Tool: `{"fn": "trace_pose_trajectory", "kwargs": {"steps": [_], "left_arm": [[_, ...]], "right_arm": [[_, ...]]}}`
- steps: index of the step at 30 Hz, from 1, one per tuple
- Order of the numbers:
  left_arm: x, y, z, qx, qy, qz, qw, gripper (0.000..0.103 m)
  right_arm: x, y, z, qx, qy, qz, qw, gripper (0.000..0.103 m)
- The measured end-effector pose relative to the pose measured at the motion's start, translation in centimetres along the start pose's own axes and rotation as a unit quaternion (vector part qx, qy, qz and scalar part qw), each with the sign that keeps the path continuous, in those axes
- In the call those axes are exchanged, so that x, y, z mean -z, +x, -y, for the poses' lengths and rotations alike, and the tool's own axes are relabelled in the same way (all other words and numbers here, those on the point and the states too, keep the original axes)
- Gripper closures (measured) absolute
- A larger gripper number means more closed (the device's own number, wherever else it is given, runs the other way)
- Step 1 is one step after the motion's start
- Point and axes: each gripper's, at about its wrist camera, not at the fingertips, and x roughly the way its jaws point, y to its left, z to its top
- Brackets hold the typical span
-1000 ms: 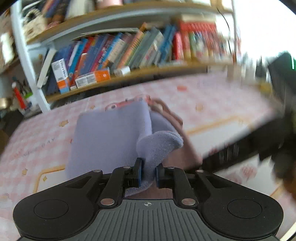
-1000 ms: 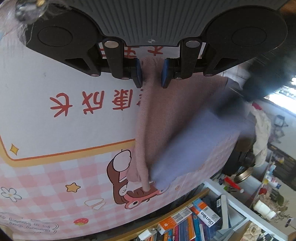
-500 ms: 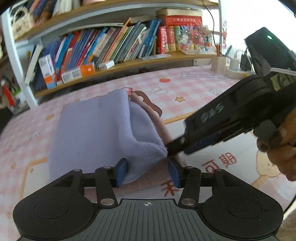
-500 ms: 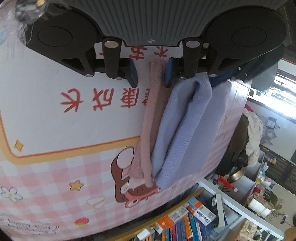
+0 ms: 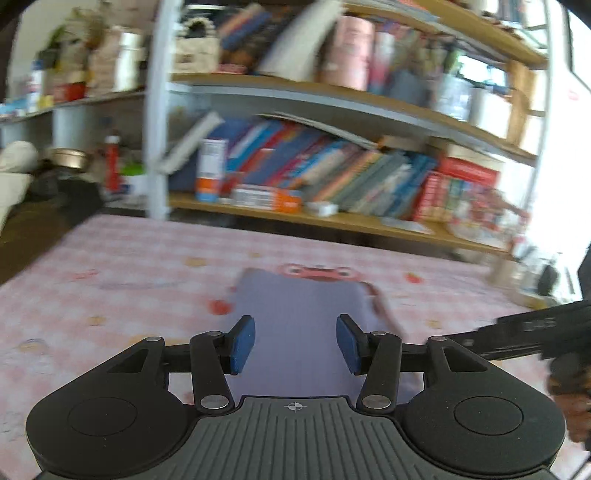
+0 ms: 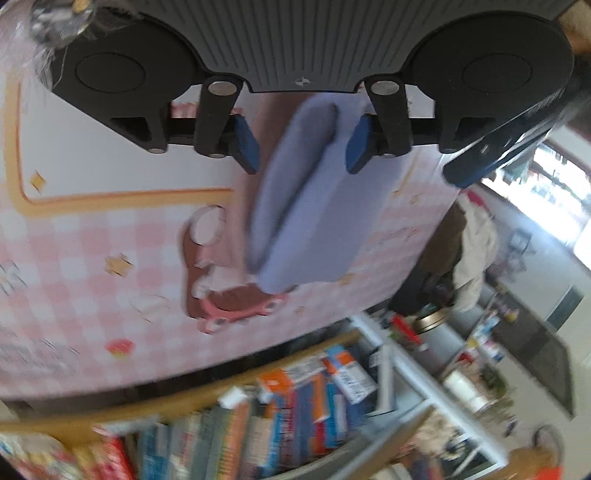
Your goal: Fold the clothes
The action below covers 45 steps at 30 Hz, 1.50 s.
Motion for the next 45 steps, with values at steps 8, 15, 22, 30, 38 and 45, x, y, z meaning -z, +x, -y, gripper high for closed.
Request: {"fn": "trace_pose_trajectory", "kwargs": {"steps": [8,15,22,30,38,45], "left_arm": [[1.6,-0.2,-2.4,-0.040,-0.023,-0.014,0.9988,0.054],[1.6,0.4,-3.8,-0.014,-0.008,-0.021,0.9997,0.054],[1.7,1.1,-5.8,0.016,-0.002,-0.036,0.9992,0.054],[1.2,1.4,-6.7,0.043,0.014,-0.033,0.9984,0.055],[1.7,2.8,-5.1,0.093,0.039,-0.040,0.9941,0.074],[3.5,5.2,-3.4,0.095,0.076,-0.088,0.9886,0.075]], "right_arm": [[0.1,1.8,-2.6,-0.027,-0.034,-0.024,0.999,0.059],[0.7,2.7,-4.0,-0.032,-0.042,-0.043,0.998,0.094],[3.9,5.5,-0.1,0.054,0.050,-0.069,0.995,0.094],[3.6,4.7,-2.2,0.083,0.054,-0.038,0.994,0.065],[1.7,5.4,-3.9,0.091,0.035,-0.010,0.995,0.052],[2.0,4.7,-4.7,0.094,0.027,0.029,0.995,0.092]]}}
